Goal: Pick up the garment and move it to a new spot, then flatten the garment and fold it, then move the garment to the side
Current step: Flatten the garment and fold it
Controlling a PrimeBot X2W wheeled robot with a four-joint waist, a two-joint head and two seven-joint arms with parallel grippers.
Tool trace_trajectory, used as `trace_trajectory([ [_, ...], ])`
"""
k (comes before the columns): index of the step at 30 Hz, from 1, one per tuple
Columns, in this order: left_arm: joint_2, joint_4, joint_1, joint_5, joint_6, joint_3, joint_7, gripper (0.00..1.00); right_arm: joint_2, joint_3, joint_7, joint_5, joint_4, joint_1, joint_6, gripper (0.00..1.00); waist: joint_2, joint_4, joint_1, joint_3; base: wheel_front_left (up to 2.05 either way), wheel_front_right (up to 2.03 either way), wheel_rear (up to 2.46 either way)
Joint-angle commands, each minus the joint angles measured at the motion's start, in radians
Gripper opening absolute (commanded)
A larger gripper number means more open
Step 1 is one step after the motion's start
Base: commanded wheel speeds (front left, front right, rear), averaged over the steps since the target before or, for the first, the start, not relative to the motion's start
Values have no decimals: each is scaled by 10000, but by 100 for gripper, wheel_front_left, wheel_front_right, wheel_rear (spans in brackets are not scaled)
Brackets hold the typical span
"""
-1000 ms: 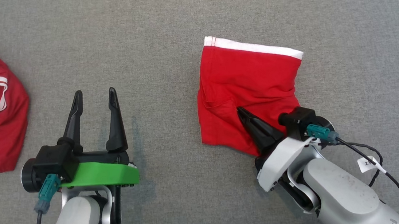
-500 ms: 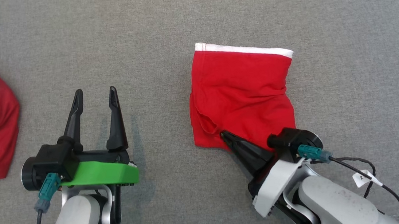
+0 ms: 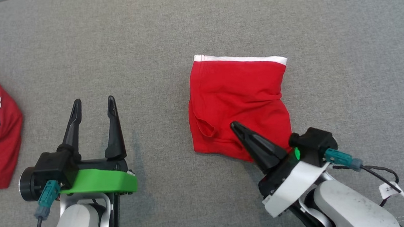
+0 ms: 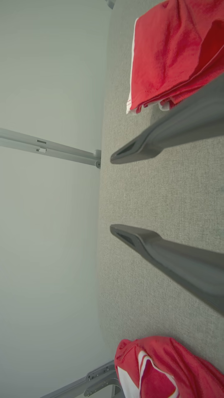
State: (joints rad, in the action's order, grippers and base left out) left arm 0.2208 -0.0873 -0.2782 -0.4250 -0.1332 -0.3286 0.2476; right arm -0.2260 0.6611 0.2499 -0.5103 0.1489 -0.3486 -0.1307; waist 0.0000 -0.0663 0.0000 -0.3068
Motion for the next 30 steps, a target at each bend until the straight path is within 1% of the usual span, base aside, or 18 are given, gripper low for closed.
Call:
trace_trajectory([
  [1, 90, 29, 84, -18, -60, 19, 6, 100, 37, -243, 71, 105, -104, 209, 0, 100, 0, 152, 0, 239, 0, 0, 0],
  [4, 162, 108, 198, -23, -108, 58, -46, 100, 260, -1506, 106, 440, -346, 579, 0, 100, 0, 278, 0, 486, 0, 0, 0],
  [11, 455, 384, 460, -25, -249, 227, -105, 100, 703, -4844, 143, 1540, -568, 1247, 0, 100, 0, 507, 0, 1000, 0, 0, 0],
  [15, 660, 512, 667, -48, -226, 267, -145, 100, 754, -5979, 67, 1993, -501, 1570, 0, 100, 0, 594, 0, 1335, 0, 0, 0],
  [17, 765, 592, 756, -37, -202, 282, -155, 100, 766, -6331, 16, 2094, -513, 1715, 0, 100, 0, 631, 0, 1505, 0, 0, 0],
  [20, 886, 711, 963, -33, -179, 249, -183, 100, 750, -6595, -188, 2166, -480, 1991, 0, 100, 0, 687, 0, 1758, 0, 0, 0],
  [26, 1113, 946, 1593, 127, -265, 57, -296, 100, 780, -6681, -509, 2177, -636, 2687, 0, 100, 0, 762, 0, 2331, 0, 0, 0],
  [30, 1166, 1017, 2070, -15, -327, 91, -238, 100, 788, -6690, -667, 2144, -773, 3131, 0, 100, 0, 773, 0, 2674, 0, 0, 0],
])
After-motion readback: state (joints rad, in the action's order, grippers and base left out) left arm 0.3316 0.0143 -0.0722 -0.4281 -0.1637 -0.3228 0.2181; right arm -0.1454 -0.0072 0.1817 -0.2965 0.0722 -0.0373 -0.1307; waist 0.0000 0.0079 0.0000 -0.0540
